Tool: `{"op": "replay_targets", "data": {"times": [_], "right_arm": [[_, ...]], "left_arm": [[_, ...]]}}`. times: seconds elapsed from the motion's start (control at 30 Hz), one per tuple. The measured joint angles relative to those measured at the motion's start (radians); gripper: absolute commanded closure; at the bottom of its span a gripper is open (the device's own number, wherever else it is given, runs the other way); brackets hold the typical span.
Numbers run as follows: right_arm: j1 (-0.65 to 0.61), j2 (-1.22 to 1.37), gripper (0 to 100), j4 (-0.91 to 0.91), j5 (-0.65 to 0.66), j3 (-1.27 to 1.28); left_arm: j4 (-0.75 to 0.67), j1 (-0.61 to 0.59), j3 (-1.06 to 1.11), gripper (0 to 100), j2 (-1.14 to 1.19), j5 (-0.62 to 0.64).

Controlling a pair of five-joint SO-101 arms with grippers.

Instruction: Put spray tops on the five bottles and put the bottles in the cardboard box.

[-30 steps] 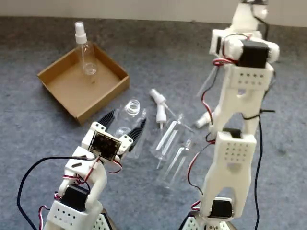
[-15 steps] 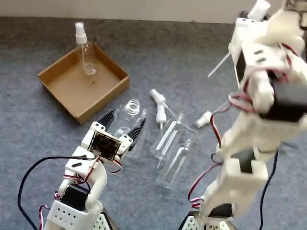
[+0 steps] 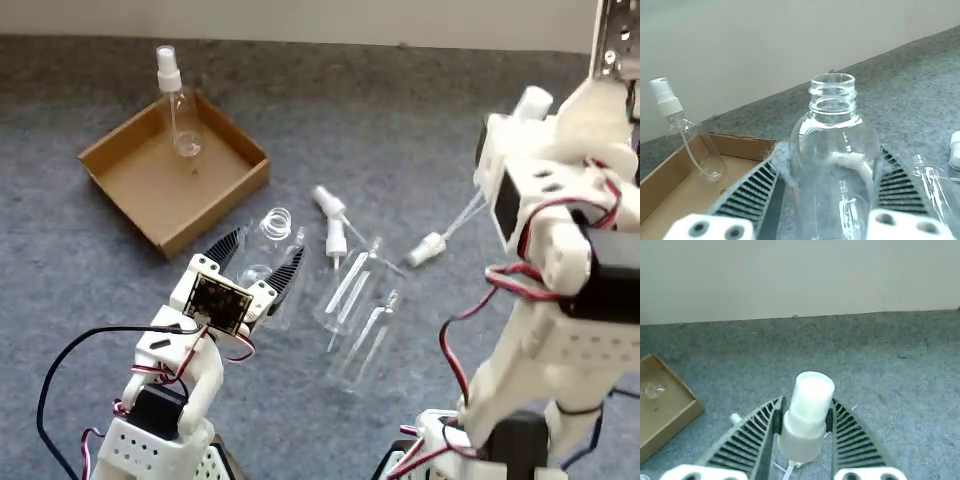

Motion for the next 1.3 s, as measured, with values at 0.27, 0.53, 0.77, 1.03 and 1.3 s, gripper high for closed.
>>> {"op": "replay_targets", "data": {"times": [0.27,0.53,0.77,1.03,1.3], "right_arm": [[-0.044,-0.161,91.8,-0.003,0.000,0.138],[-0.201,-0.308,91.8,-0.006,0.000,0.348],[-0.224,-0.428,91.8,-0.124,0.000,0.588],[-0.235,-0.641,91.8,-0.474,0.000,1.096],[-0.235,-0.953,91.8,-0.798,0.000,1.582]], "left_arm": [[0.000,-0.002,0.000,85,0.000,0.000],[0.000,-0.044,-0.005,85,0.000,0.012],[0.000,-0.046,-0.005,85,0.000,0.285],[0.000,-0.046,-0.005,85,0.000,0.486],[0.000,0.184,0.000,85,0.000,0.299]]}}
